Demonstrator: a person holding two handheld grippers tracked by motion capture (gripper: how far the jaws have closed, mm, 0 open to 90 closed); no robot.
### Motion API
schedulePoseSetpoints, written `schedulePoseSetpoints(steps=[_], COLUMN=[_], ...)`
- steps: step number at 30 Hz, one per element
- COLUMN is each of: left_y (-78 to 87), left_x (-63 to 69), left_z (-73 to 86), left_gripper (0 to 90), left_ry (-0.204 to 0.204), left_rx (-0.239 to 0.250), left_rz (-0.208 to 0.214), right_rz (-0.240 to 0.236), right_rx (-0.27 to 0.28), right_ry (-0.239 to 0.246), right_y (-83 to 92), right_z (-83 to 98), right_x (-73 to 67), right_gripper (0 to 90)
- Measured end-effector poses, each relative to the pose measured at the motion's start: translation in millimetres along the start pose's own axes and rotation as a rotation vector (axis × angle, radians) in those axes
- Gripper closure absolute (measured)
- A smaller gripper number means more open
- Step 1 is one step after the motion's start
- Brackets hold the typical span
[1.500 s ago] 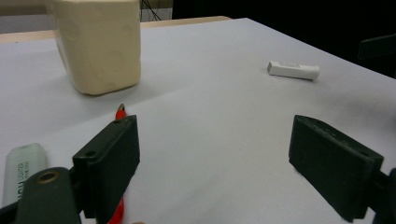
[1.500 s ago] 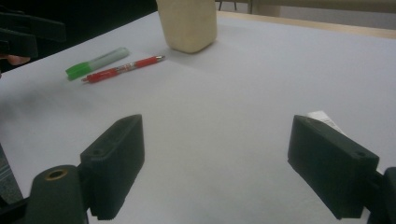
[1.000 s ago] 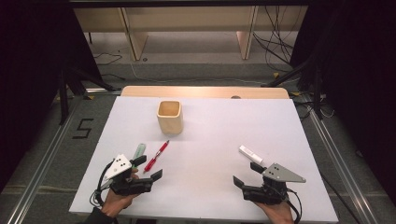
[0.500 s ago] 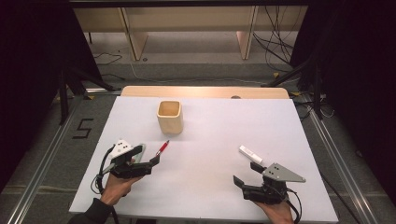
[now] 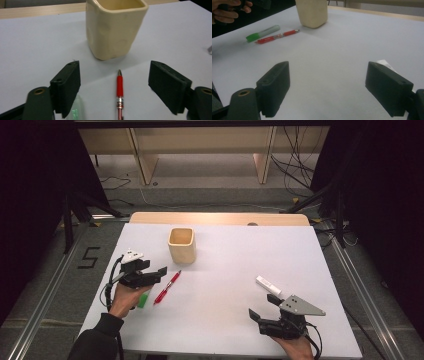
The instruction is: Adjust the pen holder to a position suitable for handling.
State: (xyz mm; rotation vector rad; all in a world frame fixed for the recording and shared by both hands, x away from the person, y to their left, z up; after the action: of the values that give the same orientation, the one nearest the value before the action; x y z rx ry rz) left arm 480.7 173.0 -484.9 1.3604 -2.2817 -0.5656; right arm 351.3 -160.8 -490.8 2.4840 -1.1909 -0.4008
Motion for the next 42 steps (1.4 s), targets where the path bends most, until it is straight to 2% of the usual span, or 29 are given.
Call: schedulePoseSetpoints(steps=[5,9,15,19,22,33,42], left_y=[-13.0,-26.1,-46.5,-55.2,-60.5,-81.7,-104.4], left_x=[-16.7,-27.3,-35.3,-39.1,-40.6,-44.4,-41.3], left_z=[-7.9,-8.9,-9.6,-12.3,-15.6,-23.4,-22.2], left_gripper=[48.0,63.7,79.0,85.9,89.0,89.2,89.3], left_ry=[0.03,0.029,0.044,0.045,0.042,0.049,0.053], left_rx=[0.014,-0.01,-0.024,-0.027,-0.027,-0.03,-0.054], left_rz=[-0.036,-0.055,-0.055,-0.058,-0.062,-0.058,-0.045], right_rz=[-0.003,-0.005,-0.008,-0.009,-0.006,-0.009,-0.016], right_rx=[0.0,-0.003,-0.01,-0.009,-0.006,-0.003,-0.006], right_ry=[-0.001,-0.002,0.004,0.004,0.004,-0.002,-0.003], right_y=[-0.5,-0.7,-2.5,-2.5,-2.4,-2.0,-2.7], right_z=[0.1,0.5,1.9,1.7,1.3,0.9,1.3], right_x=[-0.6,-1.0,-2.6,-2.7,-1.7,-2.0,-3.1], right_gripper=[20.6,20.7,20.8,20.8,20.8,20.6,20.6])
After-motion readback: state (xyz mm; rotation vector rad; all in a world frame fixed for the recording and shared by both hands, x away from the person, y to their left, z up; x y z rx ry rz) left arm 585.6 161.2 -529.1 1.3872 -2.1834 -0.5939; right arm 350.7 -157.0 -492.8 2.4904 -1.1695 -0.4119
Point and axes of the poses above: each handheld gripper's, and its own axes: y roughly backward along the jaws, z roughly out of its underside, x roughly to its right, the point moved 10 cm from there along -y, roughly forward along the jaws, and after that the axes turned 1 degree about z, right-handed, at the moved point
